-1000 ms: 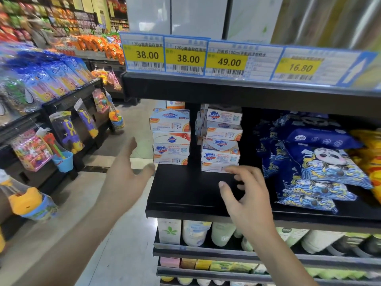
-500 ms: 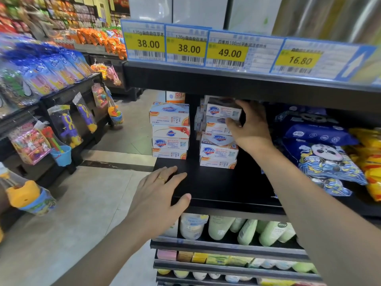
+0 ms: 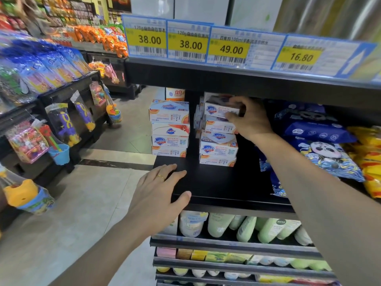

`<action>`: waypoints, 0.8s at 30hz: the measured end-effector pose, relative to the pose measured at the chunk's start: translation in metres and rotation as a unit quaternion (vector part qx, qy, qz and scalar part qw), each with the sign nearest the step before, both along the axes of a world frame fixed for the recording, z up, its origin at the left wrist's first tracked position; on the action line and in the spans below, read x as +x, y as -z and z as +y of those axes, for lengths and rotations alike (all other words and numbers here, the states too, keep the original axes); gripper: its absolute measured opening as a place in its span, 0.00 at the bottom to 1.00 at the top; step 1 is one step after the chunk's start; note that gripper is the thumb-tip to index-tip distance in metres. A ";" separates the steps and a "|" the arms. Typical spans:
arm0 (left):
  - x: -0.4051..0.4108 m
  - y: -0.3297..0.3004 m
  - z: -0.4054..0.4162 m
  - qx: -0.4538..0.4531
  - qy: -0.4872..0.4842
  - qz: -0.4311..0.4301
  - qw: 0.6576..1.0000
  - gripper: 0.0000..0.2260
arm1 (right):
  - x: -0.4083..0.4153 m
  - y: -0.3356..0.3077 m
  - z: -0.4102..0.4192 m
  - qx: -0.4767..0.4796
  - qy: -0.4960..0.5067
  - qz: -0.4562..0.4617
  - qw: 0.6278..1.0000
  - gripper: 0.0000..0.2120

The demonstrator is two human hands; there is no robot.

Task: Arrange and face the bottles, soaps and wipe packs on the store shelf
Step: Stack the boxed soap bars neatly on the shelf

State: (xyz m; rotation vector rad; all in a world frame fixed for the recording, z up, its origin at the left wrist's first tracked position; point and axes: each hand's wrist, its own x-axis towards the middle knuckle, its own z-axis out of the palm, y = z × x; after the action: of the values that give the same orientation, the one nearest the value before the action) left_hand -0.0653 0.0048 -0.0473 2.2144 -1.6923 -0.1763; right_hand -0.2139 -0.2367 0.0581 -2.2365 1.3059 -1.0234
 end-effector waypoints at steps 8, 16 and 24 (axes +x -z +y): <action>0.006 -0.011 0.000 -0.041 -0.014 0.191 0.981 0.23 | -0.032 0.040 0.078 -0.033 -0.074 -0.153 0.985 0.20; -0.002 -0.042 -0.001 -0.123 -0.047 0.538 0.832 0.17 | -0.047 0.087 0.160 0.003 -0.193 -0.194 0.962 0.21; -0.007 -0.031 0.007 -0.146 -0.010 0.587 0.796 0.22 | -0.054 0.091 0.175 0.147 -0.245 -0.253 0.924 0.42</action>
State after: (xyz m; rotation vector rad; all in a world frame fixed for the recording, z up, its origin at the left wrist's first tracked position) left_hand -0.0719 0.0119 -0.0158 1.3108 -0.8678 -0.9701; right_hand -0.2678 -0.0612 -0.0328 -1.7669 0.5870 -1.0308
